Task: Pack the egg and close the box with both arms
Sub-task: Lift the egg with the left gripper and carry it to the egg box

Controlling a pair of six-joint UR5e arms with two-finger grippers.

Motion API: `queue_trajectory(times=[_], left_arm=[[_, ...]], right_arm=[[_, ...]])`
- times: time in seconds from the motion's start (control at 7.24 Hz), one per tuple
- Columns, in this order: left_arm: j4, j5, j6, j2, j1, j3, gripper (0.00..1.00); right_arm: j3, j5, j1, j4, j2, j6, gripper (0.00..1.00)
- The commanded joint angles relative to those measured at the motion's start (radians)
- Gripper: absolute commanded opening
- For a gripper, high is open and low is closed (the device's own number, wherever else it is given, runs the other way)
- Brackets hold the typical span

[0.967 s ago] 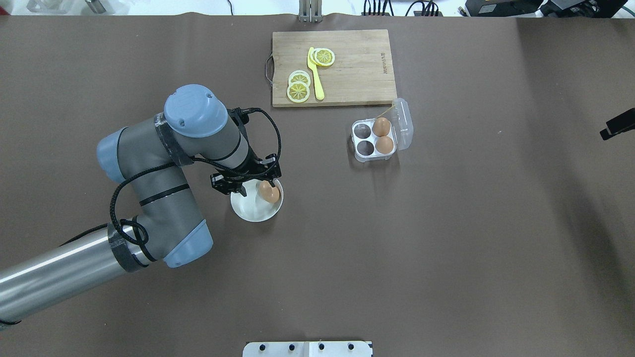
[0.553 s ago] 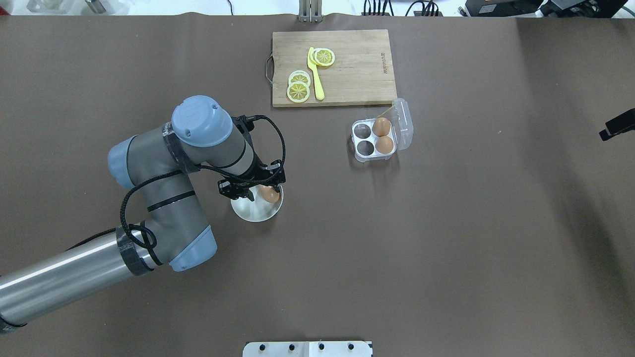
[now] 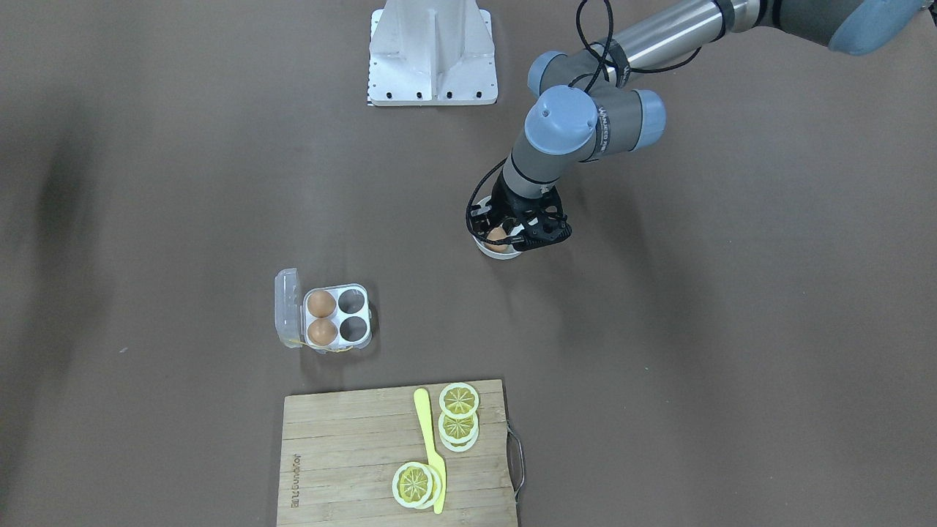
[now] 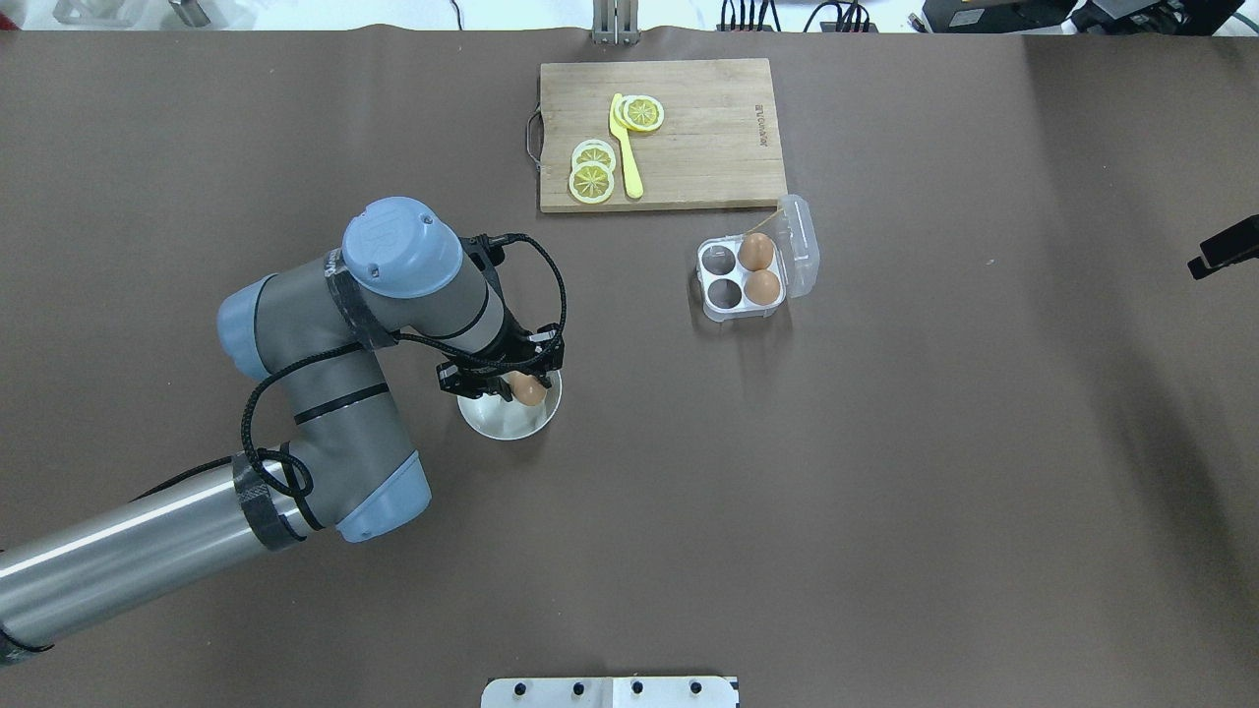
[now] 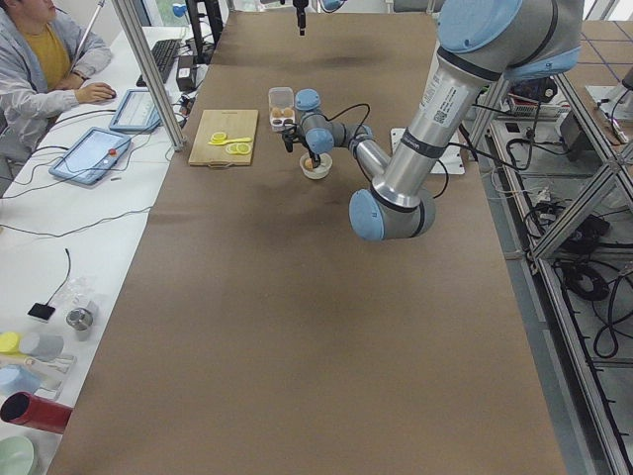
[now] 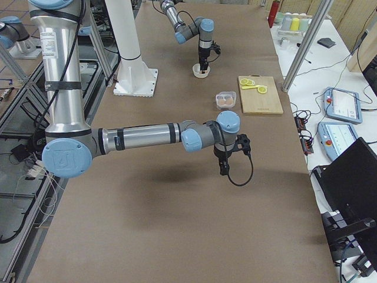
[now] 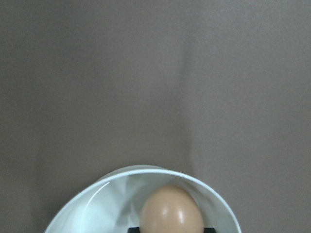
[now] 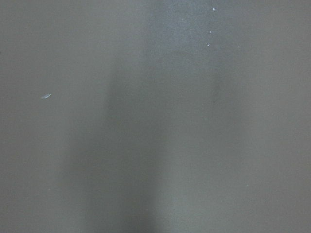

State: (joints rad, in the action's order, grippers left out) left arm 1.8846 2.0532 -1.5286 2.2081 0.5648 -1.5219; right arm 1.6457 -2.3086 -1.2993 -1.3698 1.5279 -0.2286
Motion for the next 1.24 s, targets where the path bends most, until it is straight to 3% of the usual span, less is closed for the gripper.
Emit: queue_trajectory(times=[0.0, 0.55, 0.83, 0.97, 1.11], left_arm=[[0.063, 0.01, 0.011, -0.008, 0.009, -0.017, 0.0], [0.08, -0.028, 0.082, 0.022, 0.067, -0.103, 0.0], [0.103, -0.251, 0.307, 0.117, 0.047, -0.08, 0.0], [0.217, -0.342, 0.314, 0.157, 0.031, -0.036, 0.0], [0.398, -0.399, 0.314, 0.188, 0.005, 0.099, 0.0]], right_arm=[[-0.001, 0.0, 0.0, 0.0, 0.002, 0.0, 1.0], [-0.001, 0.002, 0.0, 0.002, 0.0, 0.0, 1.0], [0.0, 0.0, 0.0, 0.002, -0.003, 0.0, 1.0], [0.002, -0.002, 0.0, 0.002, -0.002, 0.0, 1.0], [0.008, -0.002, 0.0, 0.002, -0.002, 0.0, 1.0]])
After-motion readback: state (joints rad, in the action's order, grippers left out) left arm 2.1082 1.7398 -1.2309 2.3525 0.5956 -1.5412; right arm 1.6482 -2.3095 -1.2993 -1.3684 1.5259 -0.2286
